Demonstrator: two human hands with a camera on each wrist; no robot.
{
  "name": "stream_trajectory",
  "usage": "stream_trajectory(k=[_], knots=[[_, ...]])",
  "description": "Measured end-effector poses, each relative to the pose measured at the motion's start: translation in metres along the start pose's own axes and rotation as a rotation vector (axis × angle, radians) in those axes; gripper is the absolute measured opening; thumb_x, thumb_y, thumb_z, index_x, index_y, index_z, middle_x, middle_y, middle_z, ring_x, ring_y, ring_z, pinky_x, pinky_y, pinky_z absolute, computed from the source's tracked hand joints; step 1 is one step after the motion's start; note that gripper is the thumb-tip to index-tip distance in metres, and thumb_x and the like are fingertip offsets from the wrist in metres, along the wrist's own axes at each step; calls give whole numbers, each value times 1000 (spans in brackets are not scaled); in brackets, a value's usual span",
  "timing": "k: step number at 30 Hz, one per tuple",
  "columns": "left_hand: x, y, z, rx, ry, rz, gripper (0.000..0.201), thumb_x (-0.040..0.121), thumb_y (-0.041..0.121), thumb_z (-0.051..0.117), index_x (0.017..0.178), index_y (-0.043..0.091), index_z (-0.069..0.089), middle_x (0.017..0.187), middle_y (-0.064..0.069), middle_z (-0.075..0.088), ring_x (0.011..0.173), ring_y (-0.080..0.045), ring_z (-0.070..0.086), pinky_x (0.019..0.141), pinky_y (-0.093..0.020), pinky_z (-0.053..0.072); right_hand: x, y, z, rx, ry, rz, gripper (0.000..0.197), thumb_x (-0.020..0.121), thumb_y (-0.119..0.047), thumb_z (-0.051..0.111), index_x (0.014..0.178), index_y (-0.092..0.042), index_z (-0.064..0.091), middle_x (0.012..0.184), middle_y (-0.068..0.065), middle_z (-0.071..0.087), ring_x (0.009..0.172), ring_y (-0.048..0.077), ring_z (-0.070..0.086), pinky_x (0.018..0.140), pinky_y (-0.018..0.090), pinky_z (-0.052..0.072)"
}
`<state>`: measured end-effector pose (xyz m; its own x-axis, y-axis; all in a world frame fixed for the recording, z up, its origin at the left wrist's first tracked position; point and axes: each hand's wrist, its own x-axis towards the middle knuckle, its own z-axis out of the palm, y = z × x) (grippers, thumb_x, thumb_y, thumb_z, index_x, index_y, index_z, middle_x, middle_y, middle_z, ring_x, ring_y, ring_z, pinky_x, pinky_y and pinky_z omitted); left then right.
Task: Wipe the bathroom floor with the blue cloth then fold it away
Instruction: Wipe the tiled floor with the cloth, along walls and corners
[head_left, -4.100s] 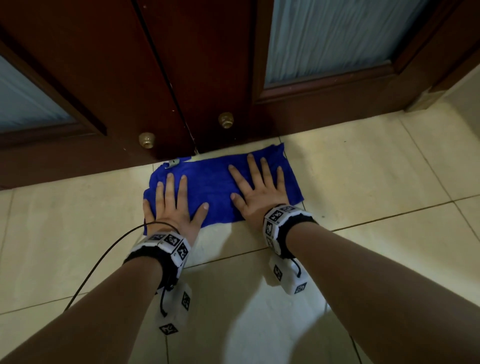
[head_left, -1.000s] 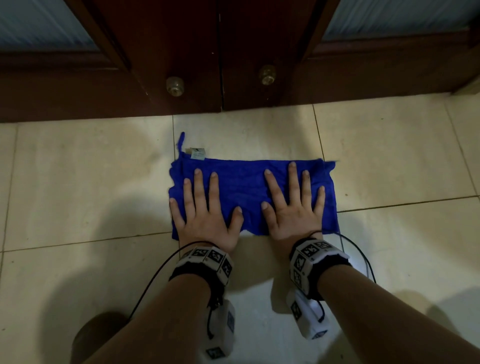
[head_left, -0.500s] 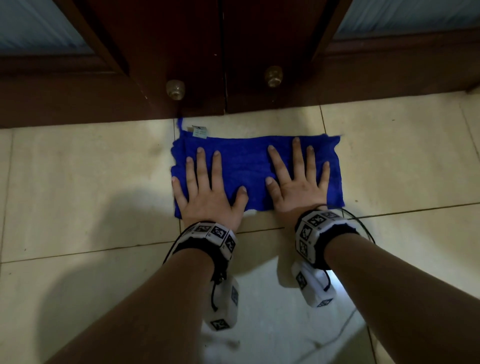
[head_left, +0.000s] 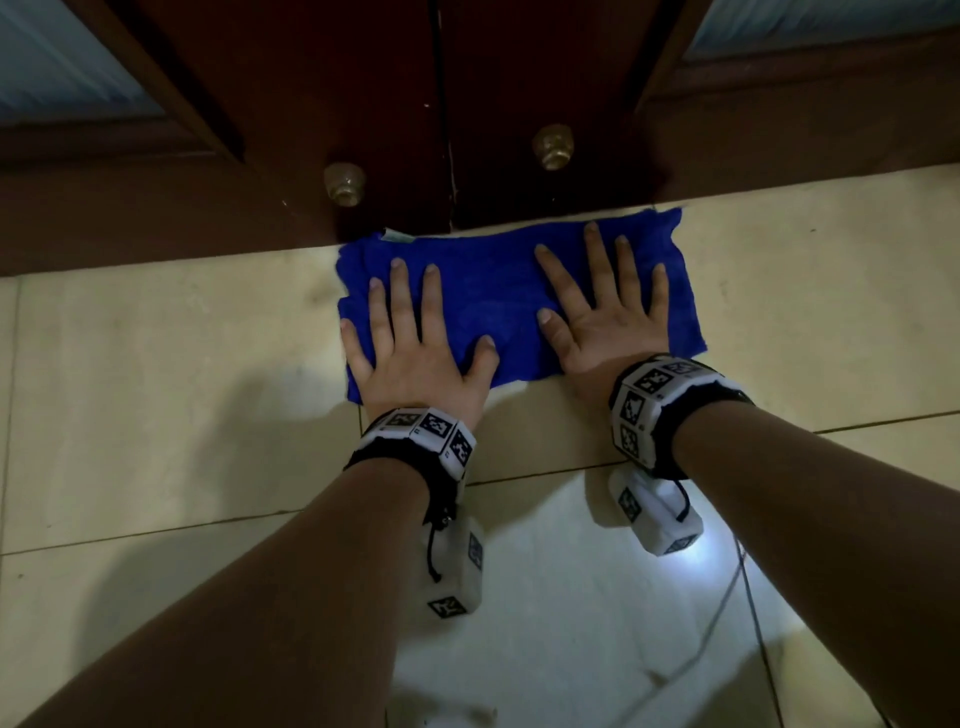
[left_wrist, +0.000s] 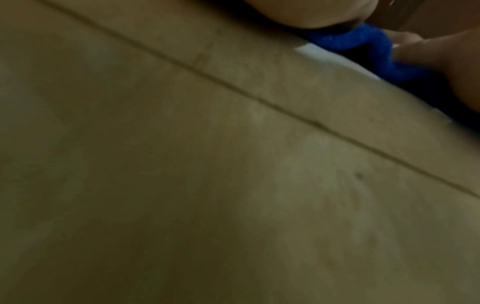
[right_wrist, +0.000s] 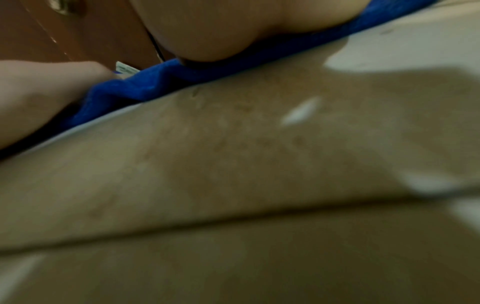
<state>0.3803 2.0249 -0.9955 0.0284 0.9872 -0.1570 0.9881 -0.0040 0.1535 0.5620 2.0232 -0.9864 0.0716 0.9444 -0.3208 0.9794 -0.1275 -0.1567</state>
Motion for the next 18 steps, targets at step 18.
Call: stream_trajectory(k=[18], knots=[[20, -1, -15, 12, -125, 21, 81, 89, 69, 24, 154, 32, -9, 161, 6, -17, 148, -18, -16, 118, -53, -5, 11, 1, -13, 51, -89, -12, 61, 98, -61, 18, 149, -50, -15, 158, -5, -31, 146, 25, -25, 114, 55, -18]])
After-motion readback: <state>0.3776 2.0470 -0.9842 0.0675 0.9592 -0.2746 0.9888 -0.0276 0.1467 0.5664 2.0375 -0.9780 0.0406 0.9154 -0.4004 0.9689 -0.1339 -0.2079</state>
